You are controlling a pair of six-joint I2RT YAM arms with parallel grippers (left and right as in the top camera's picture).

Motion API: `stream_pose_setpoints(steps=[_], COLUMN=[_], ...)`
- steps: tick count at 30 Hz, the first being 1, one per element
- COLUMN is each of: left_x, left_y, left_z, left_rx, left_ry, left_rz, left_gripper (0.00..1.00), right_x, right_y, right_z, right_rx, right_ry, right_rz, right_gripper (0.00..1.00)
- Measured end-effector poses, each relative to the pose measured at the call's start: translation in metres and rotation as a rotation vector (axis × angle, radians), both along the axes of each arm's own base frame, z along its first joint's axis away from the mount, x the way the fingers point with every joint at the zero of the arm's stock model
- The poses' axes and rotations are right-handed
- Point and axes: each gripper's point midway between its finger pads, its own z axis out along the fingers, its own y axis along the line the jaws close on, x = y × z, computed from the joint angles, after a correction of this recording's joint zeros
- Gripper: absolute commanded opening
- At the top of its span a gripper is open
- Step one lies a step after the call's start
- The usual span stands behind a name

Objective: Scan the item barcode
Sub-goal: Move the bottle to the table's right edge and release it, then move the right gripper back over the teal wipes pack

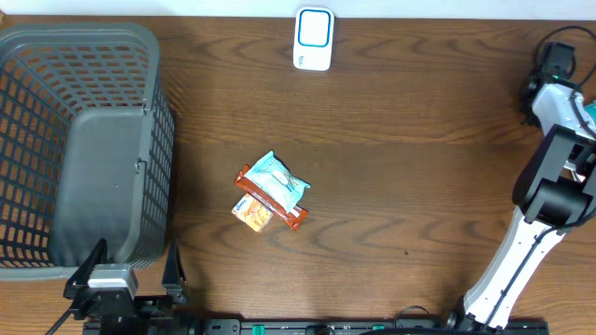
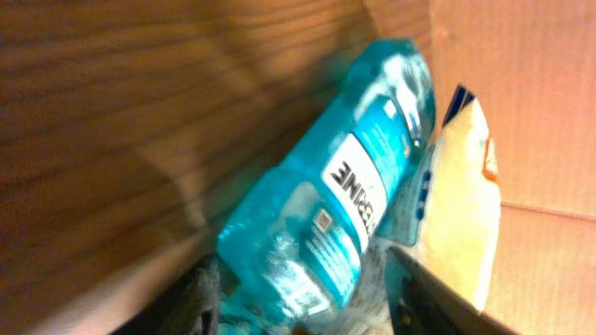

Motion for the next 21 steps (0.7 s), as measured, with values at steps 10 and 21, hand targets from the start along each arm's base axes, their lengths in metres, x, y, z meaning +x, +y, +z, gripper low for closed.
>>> stream_pose_setpoints(steps=[10, 21], left_x=[0.0, 0.0], left_y=[0.0, 0.0], left_z=[0.0, 0.0], left_rx=[0.0, 0.0], left_ry=[0.0, 0.0], left_rz=[0.0, 0.0], left_gripper=[0.98, 0.98], right_x=[0.043, 0.064], right_y=[0.059, 0.373], right_z=[0.062, 0.165], right_rx=[0.127, 1.12], right_ry=[-0.295, -0.5], right_rz=[0.056, 0.588], right_gripper=[0.99, 0.99])
